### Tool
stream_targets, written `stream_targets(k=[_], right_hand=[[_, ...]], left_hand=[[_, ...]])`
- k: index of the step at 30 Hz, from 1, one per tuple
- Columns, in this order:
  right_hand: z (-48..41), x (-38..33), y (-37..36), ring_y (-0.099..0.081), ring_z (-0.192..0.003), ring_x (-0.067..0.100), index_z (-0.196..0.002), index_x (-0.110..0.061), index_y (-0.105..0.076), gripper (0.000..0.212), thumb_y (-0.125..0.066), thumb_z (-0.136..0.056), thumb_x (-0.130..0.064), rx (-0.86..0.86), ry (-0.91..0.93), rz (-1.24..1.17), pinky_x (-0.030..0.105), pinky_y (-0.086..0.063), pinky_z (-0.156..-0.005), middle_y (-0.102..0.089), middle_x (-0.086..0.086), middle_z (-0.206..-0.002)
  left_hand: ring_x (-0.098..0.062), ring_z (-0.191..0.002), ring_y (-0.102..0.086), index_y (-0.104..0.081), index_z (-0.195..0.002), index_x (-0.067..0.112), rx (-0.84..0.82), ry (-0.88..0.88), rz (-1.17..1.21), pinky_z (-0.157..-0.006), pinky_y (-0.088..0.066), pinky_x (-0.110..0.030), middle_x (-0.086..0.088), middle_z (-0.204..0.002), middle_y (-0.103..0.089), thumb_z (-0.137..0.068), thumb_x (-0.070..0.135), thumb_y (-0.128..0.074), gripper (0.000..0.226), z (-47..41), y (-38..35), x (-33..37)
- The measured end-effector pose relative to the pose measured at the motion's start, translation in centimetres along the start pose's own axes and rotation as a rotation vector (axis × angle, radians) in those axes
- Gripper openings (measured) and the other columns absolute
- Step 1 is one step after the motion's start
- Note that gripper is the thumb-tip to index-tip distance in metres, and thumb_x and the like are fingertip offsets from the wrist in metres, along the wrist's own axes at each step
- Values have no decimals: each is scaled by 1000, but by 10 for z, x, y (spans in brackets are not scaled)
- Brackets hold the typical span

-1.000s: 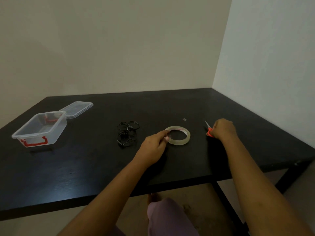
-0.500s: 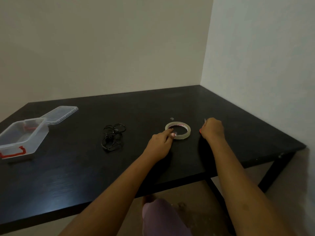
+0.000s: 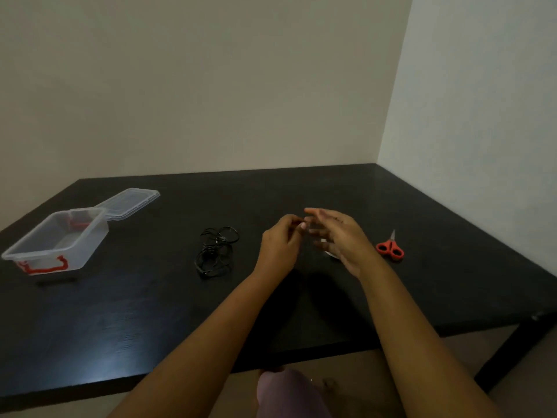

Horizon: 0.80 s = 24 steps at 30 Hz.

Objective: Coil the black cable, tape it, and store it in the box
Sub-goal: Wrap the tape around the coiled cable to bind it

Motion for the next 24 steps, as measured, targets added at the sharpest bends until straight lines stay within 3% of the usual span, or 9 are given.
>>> stream_targets(k=[5, 10, 13, 16, 19, 21, 24], right_hand=[[-15, -13, -48, -69, -99, 13, -113, -12, -67, 25, -63, -89, -8, -196, 121, 22, 26, -55, -82, -73, 5, -105], [-32, -16, -102, -71, -88, 10, -105, -9, -68, 21, -68, -85, -6, -270, 167, 76, 22, -57, -73, -73, 5, -96], [-43, -13, -126, -69, -92, 19, -101, -12, -68, 18, -68, -84, -7, -314, 156, 110, 29, -57, -77, -71, 14, -101], [-55, -11, -142, -68, -96, 22, -98, -16, -67, 16, -66, -86, -5, -355, 168, 133, 25, -57, -72, -70, 16, -103], [-65, -6, -148, -68, -98, 24, -98, -18, -68, 17, -65, -87, -5, -374, 168, 143, 35, -58, -82, -70, 14, -102], [-70, -1, -149, -68, -91, 23, -100, -18, -69, 17, -66, -87, -7, -367, 160, 153, 38, -58, -83, -69, 12, -92], [-75, 6, -146, -64, -78, 14, -101, -15, -69, 16, -66, -87, -9, -345, 145, 159, 29, -57, -76, -63, 3, -78]], left_hand=[[-12, -80, -63, -59, -99, 20, 74, 15, -79, -73, -56, -31, 3, -90, -64, -94, 22, -54, 8, -8, 58, -17], [-12, -70, -63, -61, -100, 19, 121, 9, -216, -67, -57, -34, 2, -83, -65, -93, 14, -54, 11, -9, 112, -36], [-12, -69, -62, -63, -101, 17, 161, -1, -294, -65, -55, -32, 3, -81, -63, -93, 12, -54, 14, -7, 133, -46], [-10, -66, -60, -64, -98, 18, 177, -3, -325, -64, -54, -31, 9, -77, -60, -92, 9, -53, 15, -8, 146, -57], [-15, -68, -61, -64, -95, 18, 170, -10, -325, -67, -56, -38, 6, -78, -61, -91, 8, -54, 15, -13, 152, -66], [-16, -66, -59, -63, -94, 19, 167, -11, -345, -65, -55, -41, 4, -78, -61, -91, 8, -53, 15, -17, 152, -70], [-15, -66, -58, -60, -95, 22, 149, -12, -371, -65, -54, -43, 2, -80, -62, -91, 10, -52, 15, -24, 148, -77]])
Point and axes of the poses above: each hand's wrist, its own z-axis away from the middle knuckle, its own y-axis out of the back of the hand, x = y × z, the point moved 1 cm from there along -z, towards the middle knuckle
